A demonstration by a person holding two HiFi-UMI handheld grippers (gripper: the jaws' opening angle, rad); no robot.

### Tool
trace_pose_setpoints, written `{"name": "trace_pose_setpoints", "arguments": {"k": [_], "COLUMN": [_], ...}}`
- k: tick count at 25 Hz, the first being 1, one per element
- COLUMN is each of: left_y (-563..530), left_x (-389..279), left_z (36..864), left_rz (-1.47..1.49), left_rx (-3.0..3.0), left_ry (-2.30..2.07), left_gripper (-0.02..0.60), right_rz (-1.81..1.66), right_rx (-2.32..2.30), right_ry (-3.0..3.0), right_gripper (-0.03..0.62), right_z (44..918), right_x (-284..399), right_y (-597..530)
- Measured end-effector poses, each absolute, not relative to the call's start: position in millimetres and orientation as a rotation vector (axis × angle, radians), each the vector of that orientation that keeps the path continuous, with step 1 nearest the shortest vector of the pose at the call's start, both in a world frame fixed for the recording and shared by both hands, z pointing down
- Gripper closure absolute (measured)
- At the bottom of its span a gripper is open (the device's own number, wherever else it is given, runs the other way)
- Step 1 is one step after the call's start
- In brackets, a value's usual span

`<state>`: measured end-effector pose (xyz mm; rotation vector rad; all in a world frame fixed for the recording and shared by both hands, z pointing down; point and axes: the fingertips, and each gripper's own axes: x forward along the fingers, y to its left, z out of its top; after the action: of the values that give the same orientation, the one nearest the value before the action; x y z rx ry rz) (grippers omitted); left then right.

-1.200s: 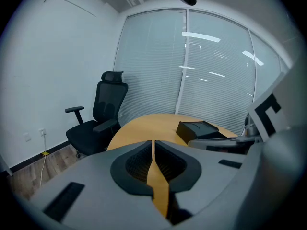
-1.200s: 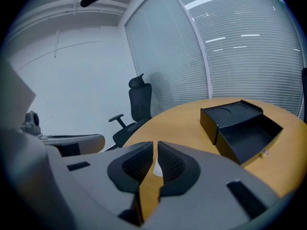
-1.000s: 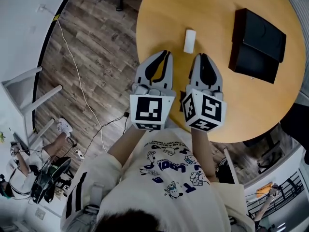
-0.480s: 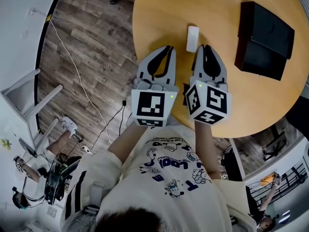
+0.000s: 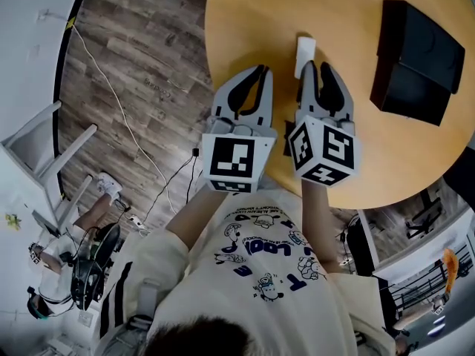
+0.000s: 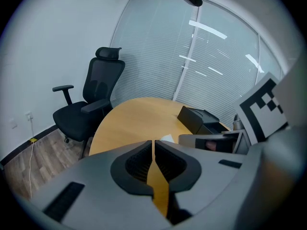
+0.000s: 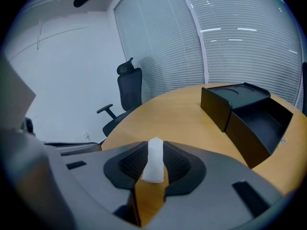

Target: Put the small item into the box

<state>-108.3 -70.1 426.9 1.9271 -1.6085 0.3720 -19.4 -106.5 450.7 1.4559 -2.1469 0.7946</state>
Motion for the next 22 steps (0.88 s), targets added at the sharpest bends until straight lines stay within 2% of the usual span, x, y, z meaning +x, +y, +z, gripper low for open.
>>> {"name": "trace_pose_setpoints", "arguments": {"k": [16,22], "left_y": [-73,-73], "left_x": [-112,-110], "left_z": [439,441], "left_rz": [0.384,0.390], "left_rx": [1.903,1.903], "left_ry": [-1.571,-1.561], "left_gripper": [0.552,0.552], "right_rz": [0.888,0.914], "right_rx": [1.395,1.373], "right_ry": [-2.069,-2.064], "right_gripper": [0.416,0.417], "right_z": [483,489], "right_x": [-21,-22], "right_y": [-104,-102]}}
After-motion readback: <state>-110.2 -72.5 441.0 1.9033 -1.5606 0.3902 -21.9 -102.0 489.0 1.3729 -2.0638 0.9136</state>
